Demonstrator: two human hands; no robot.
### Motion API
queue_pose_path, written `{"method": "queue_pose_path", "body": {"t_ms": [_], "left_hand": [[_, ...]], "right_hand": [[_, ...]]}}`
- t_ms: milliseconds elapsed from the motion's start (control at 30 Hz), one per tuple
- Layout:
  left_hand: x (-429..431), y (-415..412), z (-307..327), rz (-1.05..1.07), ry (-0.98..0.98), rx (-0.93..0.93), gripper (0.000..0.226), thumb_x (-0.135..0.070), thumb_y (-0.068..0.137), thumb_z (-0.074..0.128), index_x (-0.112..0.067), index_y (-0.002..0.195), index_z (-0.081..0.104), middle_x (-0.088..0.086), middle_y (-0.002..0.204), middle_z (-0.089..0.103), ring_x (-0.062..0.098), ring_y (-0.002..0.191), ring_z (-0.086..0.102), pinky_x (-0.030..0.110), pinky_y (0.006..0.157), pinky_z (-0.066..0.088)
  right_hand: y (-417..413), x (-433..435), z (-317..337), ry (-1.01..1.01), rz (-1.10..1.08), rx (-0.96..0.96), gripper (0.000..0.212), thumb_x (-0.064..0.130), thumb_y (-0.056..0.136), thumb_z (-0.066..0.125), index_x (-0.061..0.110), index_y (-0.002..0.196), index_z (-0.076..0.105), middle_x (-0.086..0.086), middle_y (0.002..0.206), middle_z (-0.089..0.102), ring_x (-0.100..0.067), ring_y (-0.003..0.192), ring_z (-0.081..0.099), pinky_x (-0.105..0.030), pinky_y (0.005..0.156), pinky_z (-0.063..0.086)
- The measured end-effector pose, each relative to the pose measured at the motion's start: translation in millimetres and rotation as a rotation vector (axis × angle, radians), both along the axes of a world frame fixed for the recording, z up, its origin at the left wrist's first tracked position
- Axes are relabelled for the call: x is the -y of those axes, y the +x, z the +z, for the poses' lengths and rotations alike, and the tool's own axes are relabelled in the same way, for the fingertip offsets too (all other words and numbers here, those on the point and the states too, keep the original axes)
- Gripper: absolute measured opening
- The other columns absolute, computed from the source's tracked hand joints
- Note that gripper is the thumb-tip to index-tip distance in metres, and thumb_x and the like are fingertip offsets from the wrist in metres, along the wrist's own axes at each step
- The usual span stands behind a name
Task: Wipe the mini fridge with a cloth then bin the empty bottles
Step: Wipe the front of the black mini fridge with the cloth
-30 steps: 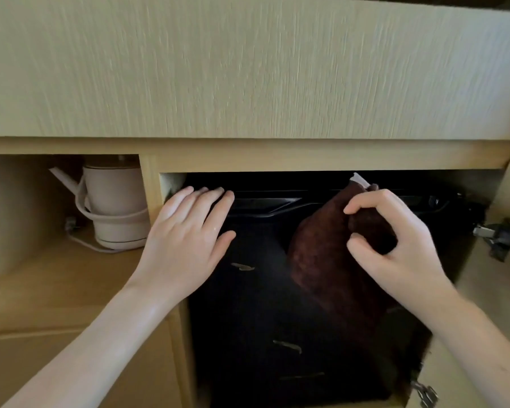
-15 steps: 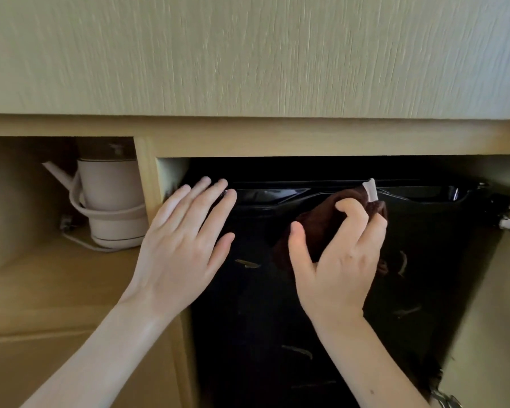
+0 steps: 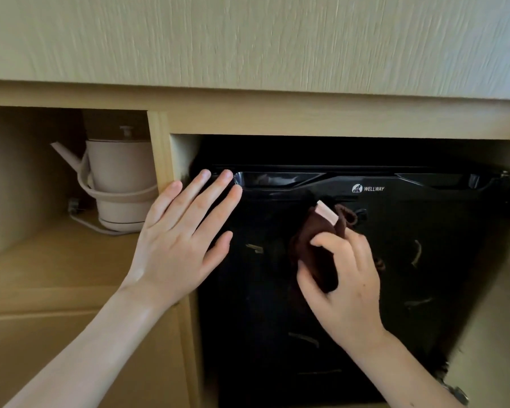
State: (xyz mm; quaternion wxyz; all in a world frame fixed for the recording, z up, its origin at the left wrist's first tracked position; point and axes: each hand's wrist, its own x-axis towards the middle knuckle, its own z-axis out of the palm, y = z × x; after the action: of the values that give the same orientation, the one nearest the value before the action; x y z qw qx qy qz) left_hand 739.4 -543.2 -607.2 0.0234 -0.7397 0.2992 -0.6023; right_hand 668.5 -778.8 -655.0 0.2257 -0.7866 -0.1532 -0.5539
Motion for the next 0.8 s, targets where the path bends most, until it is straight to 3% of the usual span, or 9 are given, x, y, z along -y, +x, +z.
{"method": "queue_pose_path", "body": {"t_ms": [100, 200, 267, 333, 400, 567, 667, 800], "left_hand": [[1, 1, -1, -0.009, -0.014, 0.012, 0.055, -0.031, 0.096, 0.053, -0.017, 0.149, 0.042, 0.005, 0.157, 0.037, 0.023, 0.145, 0.034, 0.038, 0.121, 0.015], [-1, 1, 0, -0.012, -0.008, 0.014, 0.055, -0.03, 0.096, 0.053, -0.017, 0.148, 0.043, 0.005, 0.156, 0.038, 0.023, 0.144, 0.035, 0.038, 0.121, 0.016], [-1, 0, 0, -0.014, -0.006, 0.014, 0.055, -0.03, 0.096, 0.054, -0.017, 0.148, 0.043, 0.005, 0.156, 0.038, 0.024, 0.144, 0.035, 0.038, 0.121, 0.016], [0, 0, 0, -0.018, -0.005, 0.015, 0.055, -0.029, 0.095, 0.054, -0.017, 0.148, 0.044, 0.005, 0.156, 0.039, 0.024, 0.144, 0.036, 0.038, 0.12, 0.016], [0, 1, 0, -0.019, -0.005, 0.02, 0.055, -0.029, 0.095, 0.055, -0.017, 0.148, 0.044, 0.006, 0.155, 0.039, 0.023, 0.144, 0.036, 0.037, 0.12, 0.016], [1, 3, -1, -0.028, -0.017, 0.043, 0.056, -0.03, 0.094, 0.055, -0.017, 0.147, 0.044, 0.005, 0.155, 0.04, 0.023, 0.143, 0.037, 0.037, 0.121, 0.015], [0, 6, -2, -0.036, -0.023, 0.052, 0.056, -0.03, 0.094, 0.055, -0.017, 0.147, 0.044, 0.005, 0.155, 0.04, 0.023, 0.143, 0.037, 0.038, 0.12, 0.016], [2, 3, -1, -0.05, -0.05, 0.051, 0.054, -0.029, 0.093, 0.056, -0.017, 0.145, 0.048, 0.005, 0.153, 0.042, 0.023, 0.142, 0.039, 0.038, 0.12, 0.016]], "right_hand": [[2, -6, 11, 0.216, 0.072, 0.038, 0.039, 0.029, 0.077, 0.071, 0.026, 0.111, 0.051, 0.021, 0.108, 0.046, -0.009, 0.104, 0.054, -0.018, 0.089, 0.044], [6, -20, 12, 0.294, 0.066, 0.082, 0.044, 0.031, 0.076, 0.073, 0.024, 0.113, 0.051, 0.013, 0.109, 0.048, -0.015, 0.1, 0.054, -0.014, 0.088, 0.042], [10, -28, 14, 0.307, 0.038, 0.106, 0.051, 0.029, 0.076, 0.073, 0.022, 0.122, 0.052, 0.002, 0.113, 0.054, -0.014, 0.103, 0.054, -0.011, 0.091, 0.041], [15, -34, 16, 0.302, 0.021, 0.132, 0.058, 0.026, 0.077, 0.075, 0.019, 0.13, 0.054, -0.001, 0.12, 0.056, -0.013, 0.108, 0.054, -0.019, 0.094, 0.045], [20, -38, 13, 0.258, 0.033, 0.15, 0.053, 0.022, 0.077, 0.079, 0.017, 0.127, 0.061, 0.004, 0.122, 0.055, -0.013, 0.109, 0.056, -0.024, 0.094, 0.047], [18, -37, -15, 0.038, 0.069, 0.068, 0.045, 0.023, 0.08, 0.079, 0.019, 0.123, 0.066, -0.005, 0.114, 0.061, -0.018, 0.102, 0.057, -0.027, 0.092, 0.048], [15, -24, -14, 0.131, 0.042, 0.088, 0.047, 0.021, 0.077, 0.08, 0.016, 0.121, 0.066, -0.001, 0.122, 0.059, -0.018, 0.112, 0.059, -0.036, 0.095, 0.052], [21, -35, 7, 0.271, -0.009, 0.211, 0.045, 0.014, 0.075, 0.079, 0.006, 0.118, 0.067, -0.001, 0.129, 0.058, -0.017, 0.116, 0.057, -0.039, 0.094, 0.054]]}}
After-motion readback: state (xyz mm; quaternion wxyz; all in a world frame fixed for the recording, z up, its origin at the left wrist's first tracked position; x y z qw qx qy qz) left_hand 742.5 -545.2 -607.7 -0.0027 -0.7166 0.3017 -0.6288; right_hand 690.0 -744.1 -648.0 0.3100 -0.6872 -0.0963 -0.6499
